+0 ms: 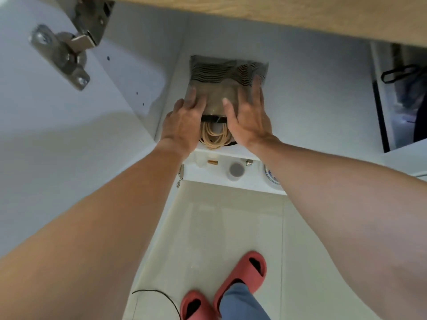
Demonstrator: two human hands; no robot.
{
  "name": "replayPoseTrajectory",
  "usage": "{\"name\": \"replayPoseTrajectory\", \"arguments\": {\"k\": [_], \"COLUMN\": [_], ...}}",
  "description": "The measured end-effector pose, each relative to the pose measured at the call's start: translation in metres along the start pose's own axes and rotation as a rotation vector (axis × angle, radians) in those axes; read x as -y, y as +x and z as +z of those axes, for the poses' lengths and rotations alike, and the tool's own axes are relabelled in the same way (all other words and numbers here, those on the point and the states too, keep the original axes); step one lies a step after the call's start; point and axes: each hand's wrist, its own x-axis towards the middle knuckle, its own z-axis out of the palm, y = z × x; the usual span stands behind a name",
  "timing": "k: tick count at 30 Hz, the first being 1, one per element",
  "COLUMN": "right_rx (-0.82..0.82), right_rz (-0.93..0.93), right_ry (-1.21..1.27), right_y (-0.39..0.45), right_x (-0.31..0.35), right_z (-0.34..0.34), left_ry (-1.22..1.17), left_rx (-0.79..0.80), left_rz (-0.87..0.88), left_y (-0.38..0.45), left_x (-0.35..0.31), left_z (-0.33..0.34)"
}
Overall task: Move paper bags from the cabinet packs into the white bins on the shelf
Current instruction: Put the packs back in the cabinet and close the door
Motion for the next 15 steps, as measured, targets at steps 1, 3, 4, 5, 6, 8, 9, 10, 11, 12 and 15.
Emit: {"name": "replayPoseTrajectory", "arguments": {"k": [1, 3, 4, 5, 6, 8, 9, 10, 11, 12, 15], "right_rx": [-0.021, -0.033, -0.016, 0.015, 0.049, 0.111, 0.143, 0.175, 0.206, 0.235, 0.293], "right_rz": [-0.017, -0.040, -0.052, -0.069, -0.096, -0.133, -0.122, -0.092, -0.052, -0.017, 0.035], "right_ry": [-0.012, -0.041, -0.057, -0.073, -0.089, -0.140, -0.172, -0.196, -0.202, -0.189, -0.109], "right_y": [0.004, 0.004, 0.000, -0.007, -0.017, -0.038, -0.047, -0.053, -0.058, -0.060, -0.061], "right_x": [-0.001, -0.004, -0.006, -0.007, -0.009, -0.012, -0.014, -0.014, -0.012, -0.009, 0.004], "right_z": [-0.001, 0.001, 0.002, 0.003, 0.005, 0.008, 0.009, 0.010, 0.009, 0.008, -0.001], "left_ry": [0.008, -0.015, -0.043, -0.076, -0.103, -0.094, -0.047, -0.003, 0.022, 0.034, 0.048], "left_rx": [0.017, 0.074, 0.122, 0.176, 0.227, 0.226, 0.179, 0.143, 0.133, 0.150, 0.288], "left_rz": [-0.030, -0.087, -0.101, -0.111, -0.120, -0.125, -0.111, -0.102, -0.105, -0.114, -0.119], "left_y": [0.004, 0.008, 0.006, 0.003, -0.002, -0.011, -0.015, -0.019, -0.022, -0.024, -0.023], "left_x": [0.001, 0.003, 0.003, 0.002, 0.002, 0.004, 0.006, 0.007, 0.008, 0.007, 0.007], "left_z": [0.002, 0.009, 0.012, 0.014, 0.015, 0.013, 0.010, 0.006, 0.003, -0.001, -0.009]}}
